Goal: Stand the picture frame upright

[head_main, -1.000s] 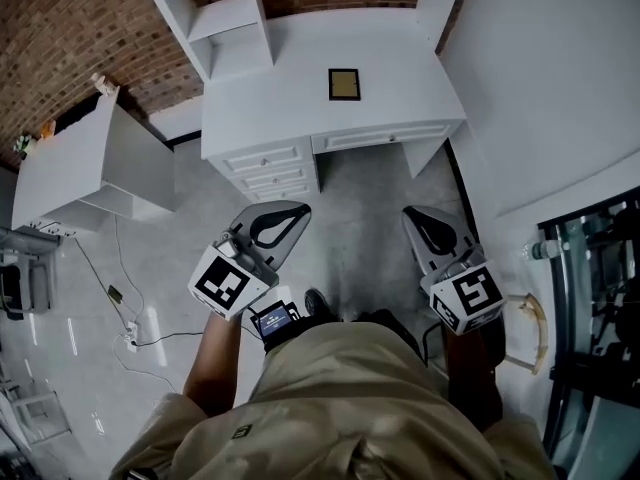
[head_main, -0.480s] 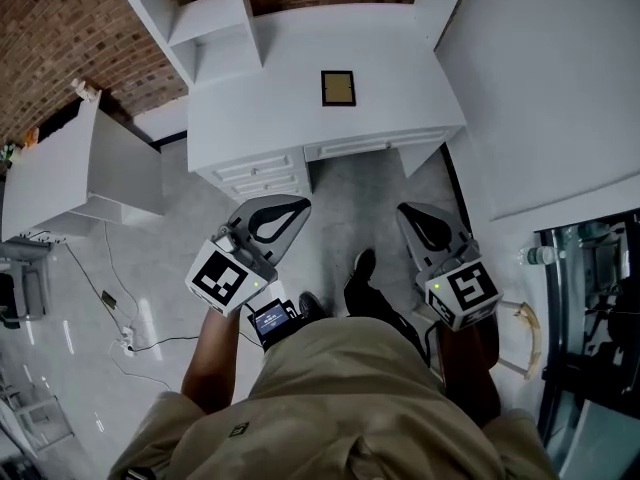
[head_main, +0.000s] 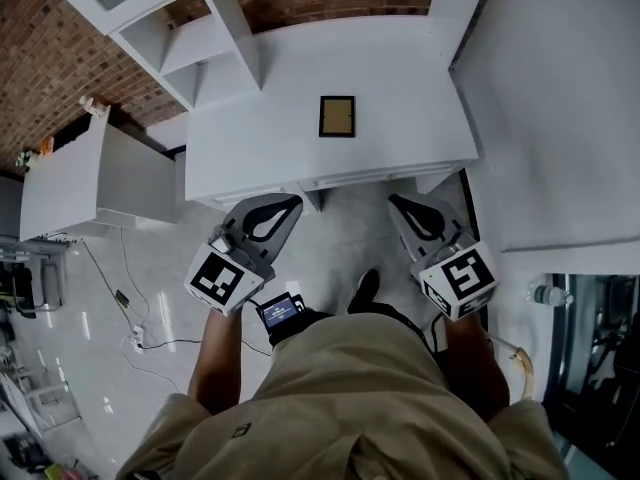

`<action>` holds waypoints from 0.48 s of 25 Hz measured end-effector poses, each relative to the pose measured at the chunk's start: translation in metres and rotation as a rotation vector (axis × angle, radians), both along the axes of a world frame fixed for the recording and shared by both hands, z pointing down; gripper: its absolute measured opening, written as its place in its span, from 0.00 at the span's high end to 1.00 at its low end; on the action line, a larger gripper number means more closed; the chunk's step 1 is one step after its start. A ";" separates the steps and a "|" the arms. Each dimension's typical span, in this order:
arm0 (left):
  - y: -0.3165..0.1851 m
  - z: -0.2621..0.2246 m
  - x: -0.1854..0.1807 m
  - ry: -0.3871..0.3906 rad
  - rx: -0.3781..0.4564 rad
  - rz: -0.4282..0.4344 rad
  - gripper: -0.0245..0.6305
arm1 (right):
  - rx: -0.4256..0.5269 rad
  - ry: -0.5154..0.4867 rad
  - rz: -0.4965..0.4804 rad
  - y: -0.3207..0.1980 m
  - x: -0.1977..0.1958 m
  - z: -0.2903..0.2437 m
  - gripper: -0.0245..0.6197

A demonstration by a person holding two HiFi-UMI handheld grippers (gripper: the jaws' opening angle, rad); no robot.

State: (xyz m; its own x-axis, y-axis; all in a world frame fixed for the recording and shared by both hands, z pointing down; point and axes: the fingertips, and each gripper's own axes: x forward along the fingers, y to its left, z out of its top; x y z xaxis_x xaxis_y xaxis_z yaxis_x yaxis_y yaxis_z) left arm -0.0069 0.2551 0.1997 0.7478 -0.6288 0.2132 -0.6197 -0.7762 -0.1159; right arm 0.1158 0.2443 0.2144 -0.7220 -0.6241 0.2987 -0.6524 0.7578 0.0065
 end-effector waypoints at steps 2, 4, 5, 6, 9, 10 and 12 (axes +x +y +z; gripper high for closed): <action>-0.021 0.003 0.011 -0.009 0.000 -0.015 0.95 | 0.002 0.001 -0.023 -0.022 0.009 0.003 0.95; -0.038 0.006 0.018 -0.010 -0.008 -0.028 0.95 | 0.001 0.001 -0.037 -0.042 0.016 0.006 0.95; -0.046 0.008 0.021 -0.012 -0.014 -0.031 0.95 | -0.002 -0.002 -0.040 -0.051 0.018 0.008 0.95; -0.053 0.010 0.023 -0.016 -0.020 -0.031 0.95 | -0.006 -0.007 -0.042 -0.058 0.020 0.011 0.95; -0.077 0.018 0.024 -0.033 -0.035 -0.034 0.95 | -0.019 -0.018 -0.044 -0.081 0.020 0.019 0.95; -0.085 0.020 0.022 -0.034 -0.037 -0.034 0.95 | -0.024 -0.017 -0.044 -0.088 0.019 0.023 0.95; -0.101 0.025 0.018 -0.028 -0.037 -0.026 0.95 | -0.032 -0.004 -0.043 -0.100 0.014 0.031 0.95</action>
